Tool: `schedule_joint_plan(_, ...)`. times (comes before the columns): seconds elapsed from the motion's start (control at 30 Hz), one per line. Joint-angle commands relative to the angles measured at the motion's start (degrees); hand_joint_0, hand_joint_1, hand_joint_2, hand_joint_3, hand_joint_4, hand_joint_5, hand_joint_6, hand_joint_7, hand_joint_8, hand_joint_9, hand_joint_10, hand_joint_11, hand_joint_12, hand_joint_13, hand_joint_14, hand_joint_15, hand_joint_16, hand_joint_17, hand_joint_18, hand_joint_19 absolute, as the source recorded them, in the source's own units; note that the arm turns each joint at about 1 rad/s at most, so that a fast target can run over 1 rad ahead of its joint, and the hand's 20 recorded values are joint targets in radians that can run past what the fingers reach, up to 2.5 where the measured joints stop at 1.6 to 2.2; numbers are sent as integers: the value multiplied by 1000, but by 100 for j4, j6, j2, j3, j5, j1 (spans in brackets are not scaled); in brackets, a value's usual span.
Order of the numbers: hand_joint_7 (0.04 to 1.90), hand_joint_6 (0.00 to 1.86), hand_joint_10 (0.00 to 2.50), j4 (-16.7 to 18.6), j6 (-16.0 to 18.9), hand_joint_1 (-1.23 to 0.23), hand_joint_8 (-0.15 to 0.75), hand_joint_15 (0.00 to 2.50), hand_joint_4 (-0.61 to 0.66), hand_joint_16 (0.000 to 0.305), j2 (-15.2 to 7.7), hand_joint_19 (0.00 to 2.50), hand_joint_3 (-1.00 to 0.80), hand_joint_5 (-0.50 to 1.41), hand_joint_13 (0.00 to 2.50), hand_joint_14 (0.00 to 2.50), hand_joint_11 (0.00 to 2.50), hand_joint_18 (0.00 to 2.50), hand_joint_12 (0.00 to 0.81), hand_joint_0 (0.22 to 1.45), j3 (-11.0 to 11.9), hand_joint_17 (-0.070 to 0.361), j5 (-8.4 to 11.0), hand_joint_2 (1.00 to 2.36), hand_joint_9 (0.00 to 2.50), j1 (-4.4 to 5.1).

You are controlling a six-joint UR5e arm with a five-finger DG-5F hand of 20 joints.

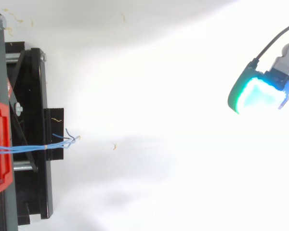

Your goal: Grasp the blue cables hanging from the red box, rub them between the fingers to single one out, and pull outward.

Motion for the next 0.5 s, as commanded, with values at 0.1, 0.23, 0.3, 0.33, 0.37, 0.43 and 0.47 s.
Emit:
schedule_joint_plan(0.1,743,501,8,39,-111,-605,285,442,286,59,-3,665,-500,-205,693,14,448,614,405,478,-144,132,55,1000,711,84)
schedule_joint_plan(0.23,743,501,8,601,-119,-604,286,439,289,59,6,668,-500,-204,696,12,444,615,407,477,-417,132,187,1000,713,163)
schedule_joint_plan(0.3,744,501,9,777,-119,-603,286,439,289,59,6,666,-500,-204,696,12,455,615,407,478,-461,132,240,1000,712,180)
schedule_joint_plan(0.33,743,501,8,909,-119,-602,287,440,292,59,-3,669,-500,-203,696,13,447,615,406,478,-514,132,310,1000,713,189)
schedule_joint_plan(0.37,744,501,8,953,-111,-601,287,437,292,59,-3,668,-500,-203,697,12,446,615,407,478,-557,132,354,1000,720,207)
schedule_joint_plan(0.43,742,501,8,962,-102,-602,289,433,293,59,6,668,-500,-203,697,12,450,614,406,477,-593,132,381,1000,721,224)
schedule_joint_plan(0.47,743,501,10,962,-93,-601,289,447,295,59,-3,670,-500,-203,695,12,449,613,406,478,-610,132,398,1000,720,242)
